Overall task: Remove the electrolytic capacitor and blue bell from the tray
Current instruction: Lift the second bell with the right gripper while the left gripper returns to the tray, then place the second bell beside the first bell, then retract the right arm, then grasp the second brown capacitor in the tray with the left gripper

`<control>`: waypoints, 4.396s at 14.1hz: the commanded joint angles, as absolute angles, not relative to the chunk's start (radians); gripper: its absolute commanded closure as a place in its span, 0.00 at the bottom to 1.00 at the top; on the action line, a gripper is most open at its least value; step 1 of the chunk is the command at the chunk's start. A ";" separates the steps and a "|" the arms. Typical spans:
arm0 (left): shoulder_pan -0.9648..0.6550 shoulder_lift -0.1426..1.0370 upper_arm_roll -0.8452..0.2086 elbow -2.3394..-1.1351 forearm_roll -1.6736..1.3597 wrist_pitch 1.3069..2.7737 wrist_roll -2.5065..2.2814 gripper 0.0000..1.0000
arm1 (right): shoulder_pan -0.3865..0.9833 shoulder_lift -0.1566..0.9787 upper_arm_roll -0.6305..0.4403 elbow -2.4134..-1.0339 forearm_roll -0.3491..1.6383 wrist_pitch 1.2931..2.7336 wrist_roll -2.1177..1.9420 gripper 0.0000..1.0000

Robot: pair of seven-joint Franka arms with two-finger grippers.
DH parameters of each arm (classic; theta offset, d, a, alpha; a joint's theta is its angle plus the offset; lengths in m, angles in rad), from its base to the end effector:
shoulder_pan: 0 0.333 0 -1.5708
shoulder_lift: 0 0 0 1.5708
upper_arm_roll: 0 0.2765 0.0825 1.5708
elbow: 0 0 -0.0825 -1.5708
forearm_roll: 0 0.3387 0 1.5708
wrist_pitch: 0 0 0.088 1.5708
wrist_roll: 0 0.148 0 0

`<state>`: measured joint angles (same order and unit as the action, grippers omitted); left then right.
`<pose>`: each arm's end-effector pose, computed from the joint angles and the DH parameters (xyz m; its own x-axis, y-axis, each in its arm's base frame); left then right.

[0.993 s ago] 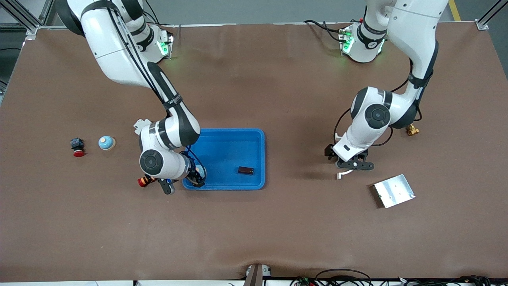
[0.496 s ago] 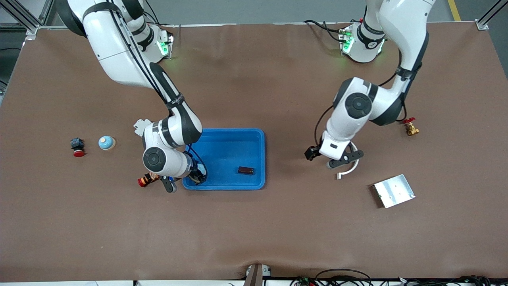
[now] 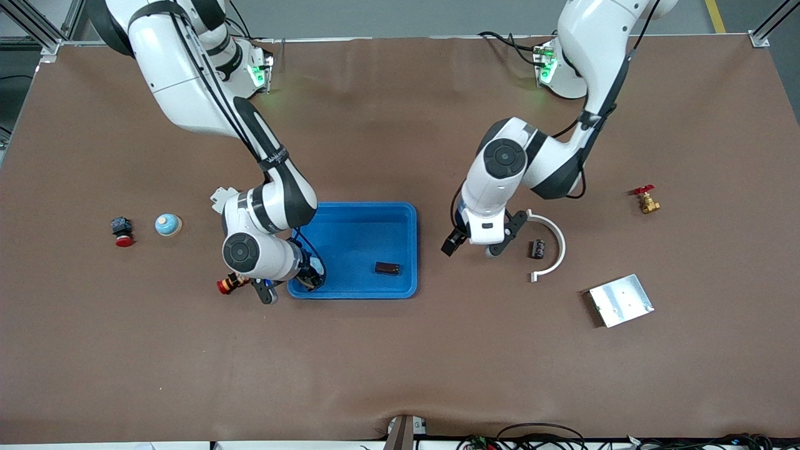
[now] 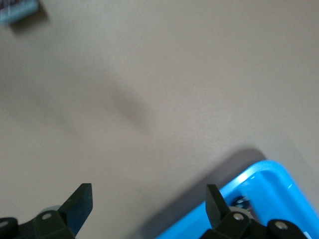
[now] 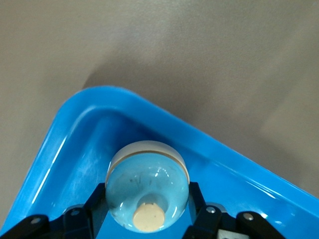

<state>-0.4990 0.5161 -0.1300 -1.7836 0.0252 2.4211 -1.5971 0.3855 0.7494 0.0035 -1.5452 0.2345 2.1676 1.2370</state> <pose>0.5054 -0.3616 0.2349 0.5663 0.8228 -0.0484 0.8207 -0.5576 0.1243 0.5738 0.2533 0.1603 0.5269 -0.8231 -0.2121 -0.8313 -0.5510 0.0730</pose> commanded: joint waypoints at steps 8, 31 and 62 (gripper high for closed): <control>-0.615 0.781 -0.059 -1.367 0.041 2.217 -2.055 0.00 | 0.215 0.566 -0.041 -1.627 0.233 1.936 0.619 1.00; -0.775 1.041 0.026 -1.097 0.026 2.375 -2.163 0.00 | 0.130 0.529 -0.198 -1.772 0.224 2.102 0.046 0.00; -0.807 1.022 0.055 -1.065 0.041 2.182 -2.059 1.00 | -0.084 0.055 -0.009 -1.497 -0.046 1.485 0.048 0.00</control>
<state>-0.8034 1.0660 0.0431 -1.0687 0.0253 2.2527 -2.0801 -0.0738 0.0495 -0.0143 -1.5161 -0.0274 1.5077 0.0434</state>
